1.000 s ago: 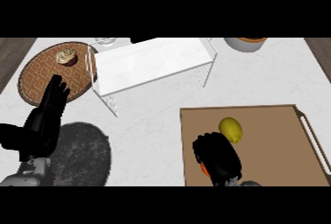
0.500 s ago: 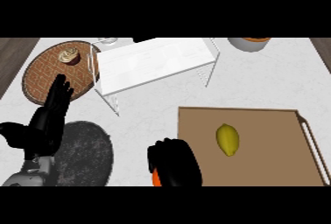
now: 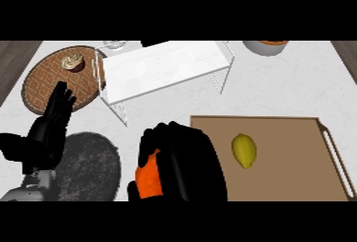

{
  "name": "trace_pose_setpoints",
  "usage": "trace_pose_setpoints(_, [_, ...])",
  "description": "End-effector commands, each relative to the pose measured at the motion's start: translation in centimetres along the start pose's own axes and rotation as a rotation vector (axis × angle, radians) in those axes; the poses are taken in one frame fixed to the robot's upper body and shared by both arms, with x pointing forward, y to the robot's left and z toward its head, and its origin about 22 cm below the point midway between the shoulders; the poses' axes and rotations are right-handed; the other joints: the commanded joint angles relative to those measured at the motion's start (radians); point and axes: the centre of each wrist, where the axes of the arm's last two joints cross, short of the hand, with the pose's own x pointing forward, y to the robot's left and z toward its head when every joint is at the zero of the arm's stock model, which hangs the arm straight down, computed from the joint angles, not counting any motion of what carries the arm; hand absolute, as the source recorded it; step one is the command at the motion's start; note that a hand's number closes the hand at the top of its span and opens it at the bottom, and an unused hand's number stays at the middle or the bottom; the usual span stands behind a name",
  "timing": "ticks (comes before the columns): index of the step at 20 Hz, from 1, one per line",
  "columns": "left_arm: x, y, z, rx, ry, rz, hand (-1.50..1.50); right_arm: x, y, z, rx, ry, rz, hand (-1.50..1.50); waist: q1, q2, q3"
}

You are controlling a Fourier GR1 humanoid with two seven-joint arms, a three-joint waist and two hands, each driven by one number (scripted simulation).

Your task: Pick the squash from the tray and place it in the tiered shelf

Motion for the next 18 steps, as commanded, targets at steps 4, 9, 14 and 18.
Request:
trace_pose_setpoints(4, [-0.3, -1.5, 0.5, 0.005, 0.0, 0.0, 0.0, 3.3, -3.6, -3.0, -0.137, 0.128, 0.019, 1.5, -0.005, 0.003, 0.0])
trace_pose_setpoints(9, [0.0, -0.2, 0.0, -0.001, -0.003, -0.013, 0.0, 2.2, -3.3, -6.2, -0.186, 0.152, 0.015, 1.5, -0.006, 0.005, 0.001])
trace_pose_setpoints(14, [0.3, -0.2, 0.3, 0.004, -0.024, 0.001, 0.0, 1.6, -3.7, -9.7, -0.225, 0.154, -0.035, 1.5, 0.0, 0.007, 0.001])
trace_pose_setpoints(18, [-0.2, 0.7, -0.1, 0.012, 0.001, -0.006, 0.0, -0.1, -4.1, -12.5, -0.241, 0.171, -0.043, 1.5, -0.003, 0.008, 0.001])
